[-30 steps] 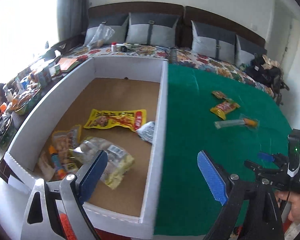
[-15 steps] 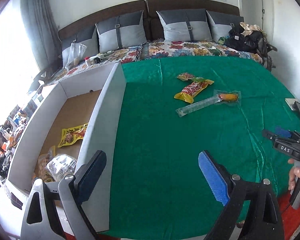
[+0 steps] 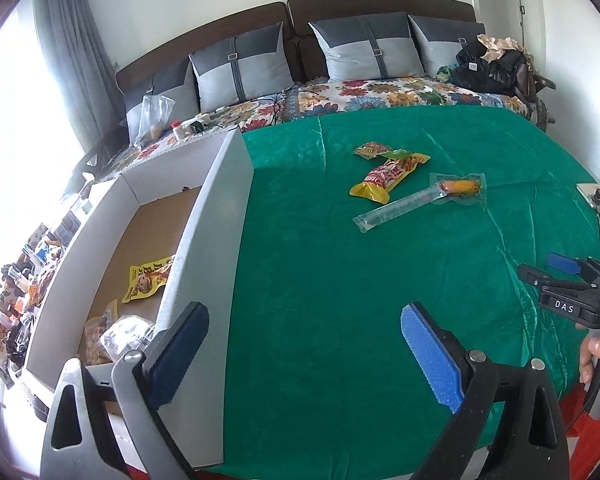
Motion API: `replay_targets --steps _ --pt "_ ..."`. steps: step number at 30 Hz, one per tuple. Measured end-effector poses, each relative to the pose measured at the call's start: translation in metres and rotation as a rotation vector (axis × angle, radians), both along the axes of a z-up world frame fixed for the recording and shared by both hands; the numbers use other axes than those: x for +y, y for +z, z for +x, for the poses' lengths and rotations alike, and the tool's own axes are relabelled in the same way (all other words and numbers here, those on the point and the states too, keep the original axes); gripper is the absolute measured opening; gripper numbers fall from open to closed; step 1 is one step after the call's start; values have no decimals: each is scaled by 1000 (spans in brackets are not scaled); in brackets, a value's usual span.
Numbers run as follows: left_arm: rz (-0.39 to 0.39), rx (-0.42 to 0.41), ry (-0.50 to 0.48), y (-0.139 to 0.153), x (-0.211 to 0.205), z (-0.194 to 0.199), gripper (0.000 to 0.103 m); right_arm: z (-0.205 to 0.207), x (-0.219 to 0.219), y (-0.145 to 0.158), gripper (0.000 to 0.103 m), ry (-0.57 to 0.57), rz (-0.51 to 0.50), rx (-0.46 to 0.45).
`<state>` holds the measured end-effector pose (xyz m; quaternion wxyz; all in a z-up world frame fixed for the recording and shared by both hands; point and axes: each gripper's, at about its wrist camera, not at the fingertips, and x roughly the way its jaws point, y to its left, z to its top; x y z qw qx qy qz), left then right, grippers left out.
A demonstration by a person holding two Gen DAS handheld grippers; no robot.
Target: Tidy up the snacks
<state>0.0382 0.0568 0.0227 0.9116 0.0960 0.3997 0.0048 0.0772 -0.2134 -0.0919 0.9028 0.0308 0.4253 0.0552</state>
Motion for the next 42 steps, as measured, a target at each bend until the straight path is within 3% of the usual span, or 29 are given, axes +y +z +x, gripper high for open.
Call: replay_targets --steps 17,35,38,42 --pt "14 6 13 -1 0 0 96 1 1 -4 74 1 -4 14" --pt "-5 36 11 -7 1 3 96 3 11 -8 82 26 -58 0" --pt "-57 86 -15 -16 4 9 97 4 14 -9 84 34 -75 0" --pt "-188 254 -91 -51 4 21 98 4 23 -12 89 49 -127 4"
